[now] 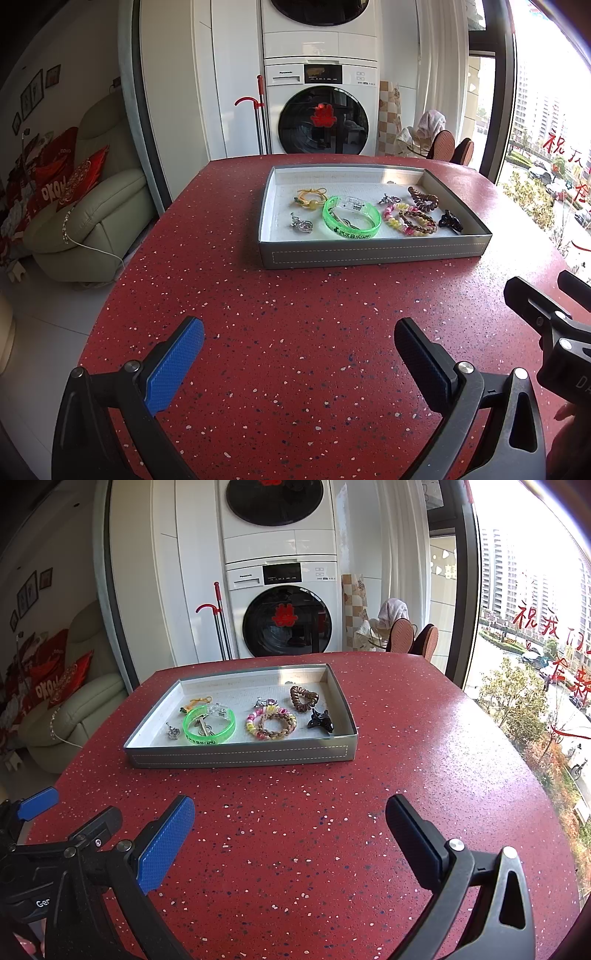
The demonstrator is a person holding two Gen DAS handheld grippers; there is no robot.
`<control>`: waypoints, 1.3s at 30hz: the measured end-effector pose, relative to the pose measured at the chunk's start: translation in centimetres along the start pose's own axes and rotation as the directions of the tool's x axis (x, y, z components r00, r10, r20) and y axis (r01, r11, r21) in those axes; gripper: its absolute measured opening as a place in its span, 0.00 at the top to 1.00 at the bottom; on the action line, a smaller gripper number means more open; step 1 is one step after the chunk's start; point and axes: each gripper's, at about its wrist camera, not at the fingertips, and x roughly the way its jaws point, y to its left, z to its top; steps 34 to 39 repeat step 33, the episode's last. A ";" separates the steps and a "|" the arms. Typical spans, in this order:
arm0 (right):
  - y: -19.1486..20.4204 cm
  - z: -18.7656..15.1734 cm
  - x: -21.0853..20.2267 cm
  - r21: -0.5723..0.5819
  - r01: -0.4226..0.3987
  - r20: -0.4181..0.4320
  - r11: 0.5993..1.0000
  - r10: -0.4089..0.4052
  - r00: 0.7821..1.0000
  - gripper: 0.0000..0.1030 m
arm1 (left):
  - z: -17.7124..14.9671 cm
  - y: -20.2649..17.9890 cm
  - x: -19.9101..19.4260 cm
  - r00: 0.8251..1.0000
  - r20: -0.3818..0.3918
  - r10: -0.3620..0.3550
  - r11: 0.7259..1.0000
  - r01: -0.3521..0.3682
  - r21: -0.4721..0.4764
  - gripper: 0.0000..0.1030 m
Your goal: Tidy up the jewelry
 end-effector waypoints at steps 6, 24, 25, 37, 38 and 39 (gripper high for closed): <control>0.0 0.0 0.0 0.000 0.000 0.001 1.000 0.000 1.000 0.00 | 0.0 -0.1 0.0 1.000 -0.001 -0.002 1.000 0.002 0.000 0.00; 0.0 0.1 0.0 -0.001 0.000 0.000 1.000 0.000 1.000 0.00 | 0.0 -0.1 0.0 1.000 -0.004 -0.003 1.000 0.003 -0.001 0.00; 0.0 0.1 0.0 -0.001 0.000 0.000 1.000 0.000 1.000 0.00 | 0.0 -0.1 0.0 1.000 -0.005 -0.004 1.000 0.004 -0.002 0.00; 0.0 0.1 0.1 -0.001 -0.001 0.000 1.000 0.001 1.000 0.00 | 0.0 0.0 0.1 1.000 -0.001 -0.001 1.000 0.001 0.002 0.00; 0.0 0.1 0.1 -0.001 -0.001 0.000 1.000 0.001 1.000 0.00 | 0.0 0.0 0.1 1.000 -0.001 -0.001 1.000 0.001 0.002 0.00; 0.0 0.1 0.1 -0.001 -0.001 0.000 1.000 0.001 1.000 0.00 | 0.0 0.0 0.1 1.000 -0.001 -0.001 1.000 0.001 0.002 0.00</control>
